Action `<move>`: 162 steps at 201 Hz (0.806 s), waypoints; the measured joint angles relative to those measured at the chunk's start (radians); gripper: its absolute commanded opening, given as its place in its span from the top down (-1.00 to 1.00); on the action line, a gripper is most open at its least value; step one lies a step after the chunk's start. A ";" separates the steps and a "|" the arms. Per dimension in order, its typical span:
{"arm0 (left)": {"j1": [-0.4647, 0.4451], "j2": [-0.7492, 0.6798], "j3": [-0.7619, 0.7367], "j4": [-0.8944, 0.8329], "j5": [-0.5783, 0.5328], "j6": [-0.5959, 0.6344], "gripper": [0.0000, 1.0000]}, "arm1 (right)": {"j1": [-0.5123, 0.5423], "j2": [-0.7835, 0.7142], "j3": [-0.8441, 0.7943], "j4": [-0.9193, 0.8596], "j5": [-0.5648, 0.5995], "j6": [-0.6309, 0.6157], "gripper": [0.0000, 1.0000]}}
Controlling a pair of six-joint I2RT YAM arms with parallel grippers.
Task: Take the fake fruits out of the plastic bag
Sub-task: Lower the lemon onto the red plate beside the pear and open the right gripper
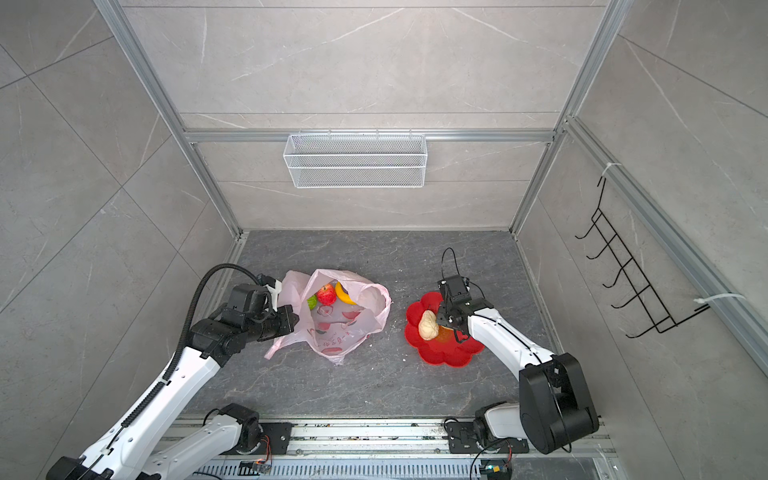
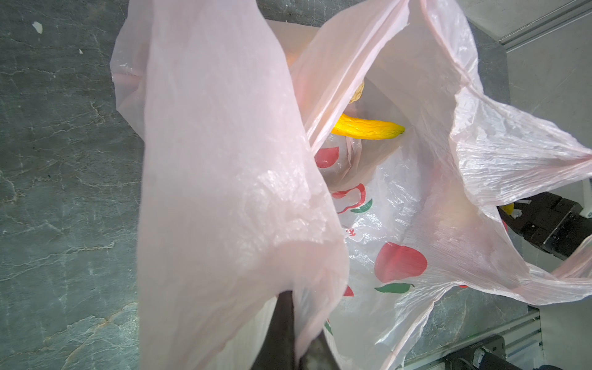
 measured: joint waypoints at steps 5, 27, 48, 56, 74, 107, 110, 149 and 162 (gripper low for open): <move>0.000 0.000 0.000 0.000 0.000 0.000 0.93 | 0.000 0.004 0.000 0.003 0.000 0.000 0.17; 0.000 0.000 0.000 0.000 0.000 0.000 0.93 | -0.002 0.023 0.000 0.013 -0.004 0.000 0.16; 0.000 0.000 0.000 0.000 0.000 0.000 0.93 | -0.003 0.044 0.000 0.026 -0.007 0.000 0.14; 0.000 0.000 0.000 0.000 0.000 0.000 0.93 | -0.003 0.052 0.000 0.029 -0.008 0.000 0.13; 0.000 0.000 0.000 -0.001 0.000 0.000 0.93 | -0.003 0.064 0.000 0.033 -0.011 0.000 0.11; 0.000 0.000 0.000 -0.004 0.000 0.000 0.93 | -0.005 0.080 0.000 0.041 -0.016 0.000 0.03; 0.000 0.000 0.000 -0.004 0.000 0.000 0.93 | -0.005 0.080 0.000 0.041 -0.017 0.000 0.03; 0.000 0.000 0.000 -0.005 0.000 0.000 0.93 | -0.006 0.093 0.000 0.048 -0.019 0.000 -0.05; 0.000 0.000 0.000 -0.005 -0.001 0.000 0.93 | -0.006 0.096 0.000 0.048 -0.018 0.000 -0.07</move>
